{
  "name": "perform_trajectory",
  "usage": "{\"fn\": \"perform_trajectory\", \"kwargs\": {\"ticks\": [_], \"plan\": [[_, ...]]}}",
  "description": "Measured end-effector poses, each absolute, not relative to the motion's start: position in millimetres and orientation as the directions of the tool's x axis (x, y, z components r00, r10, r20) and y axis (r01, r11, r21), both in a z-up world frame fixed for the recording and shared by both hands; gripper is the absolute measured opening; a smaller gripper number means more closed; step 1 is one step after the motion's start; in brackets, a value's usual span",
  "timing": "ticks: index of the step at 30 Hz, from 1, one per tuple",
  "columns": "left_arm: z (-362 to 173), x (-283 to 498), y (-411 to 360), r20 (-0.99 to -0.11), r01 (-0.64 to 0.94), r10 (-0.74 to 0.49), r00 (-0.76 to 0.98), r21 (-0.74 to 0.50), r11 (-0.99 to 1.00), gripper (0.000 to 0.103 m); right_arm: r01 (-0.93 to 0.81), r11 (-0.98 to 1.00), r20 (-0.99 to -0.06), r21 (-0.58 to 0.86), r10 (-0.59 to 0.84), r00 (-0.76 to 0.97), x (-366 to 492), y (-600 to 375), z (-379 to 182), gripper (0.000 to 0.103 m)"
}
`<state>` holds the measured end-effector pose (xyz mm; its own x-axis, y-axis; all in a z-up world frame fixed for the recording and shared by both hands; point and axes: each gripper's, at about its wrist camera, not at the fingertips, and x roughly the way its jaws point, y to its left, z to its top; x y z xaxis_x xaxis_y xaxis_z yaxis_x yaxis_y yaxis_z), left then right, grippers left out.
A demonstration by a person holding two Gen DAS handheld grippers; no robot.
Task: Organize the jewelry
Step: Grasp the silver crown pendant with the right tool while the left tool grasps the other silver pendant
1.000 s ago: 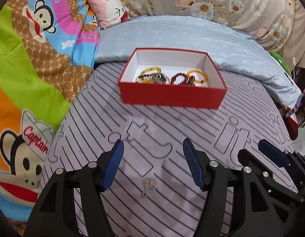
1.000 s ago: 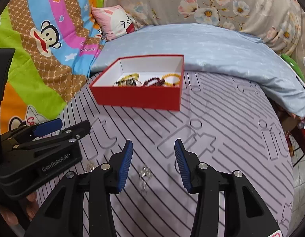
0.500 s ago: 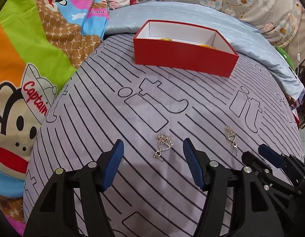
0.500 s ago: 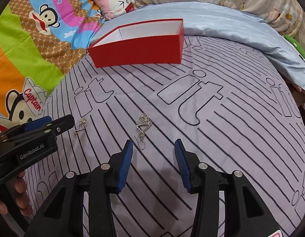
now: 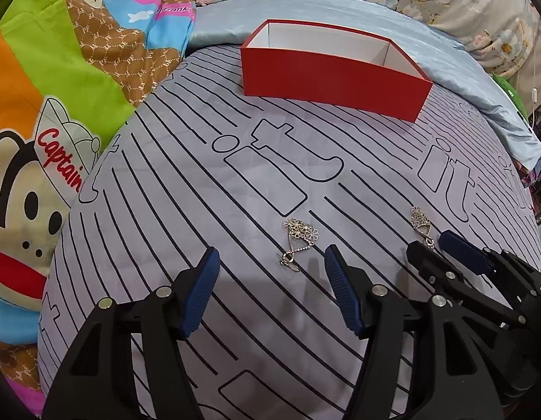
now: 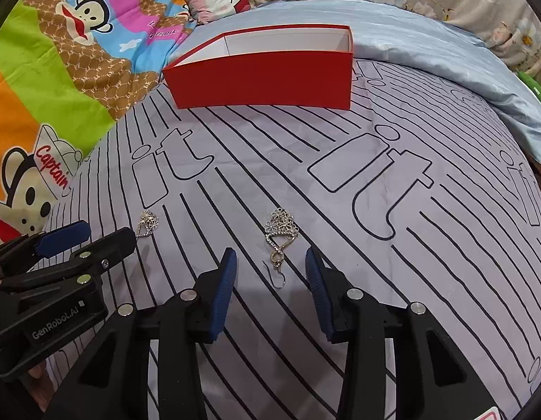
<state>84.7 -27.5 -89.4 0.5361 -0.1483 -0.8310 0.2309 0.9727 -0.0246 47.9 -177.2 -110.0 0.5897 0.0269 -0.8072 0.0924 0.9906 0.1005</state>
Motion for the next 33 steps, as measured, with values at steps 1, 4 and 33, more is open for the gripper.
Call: {"fn": "perform_trajectory", "kwargs": {"ticks": [1,4,33], "plan": [[-89.6,84.8,-27.3,-0.831,0.231,-0.148,0.536,-0.025,0.973,0.059,0.091,0.991,-0.807,0.097,0.025,0.59,48.7,-176.4,-109.9,0.037],[-90.3,85.2,-27.0,-0.833,0.23,-0.146,0.534,-0.023,0.973,0.059,0.087,0.992,-0.806,0.091,0.022,0.591,50.7,-175.3,-110.2,0.034],[-105.6,89.6,-30.7,-0.831,0.259,-0.22,0.51,-0.096,0.961,0.034,0.146,0.976,-0.806,0.159,0.042,0.591,22.7,-199.9,-104.8,0.007]]}}
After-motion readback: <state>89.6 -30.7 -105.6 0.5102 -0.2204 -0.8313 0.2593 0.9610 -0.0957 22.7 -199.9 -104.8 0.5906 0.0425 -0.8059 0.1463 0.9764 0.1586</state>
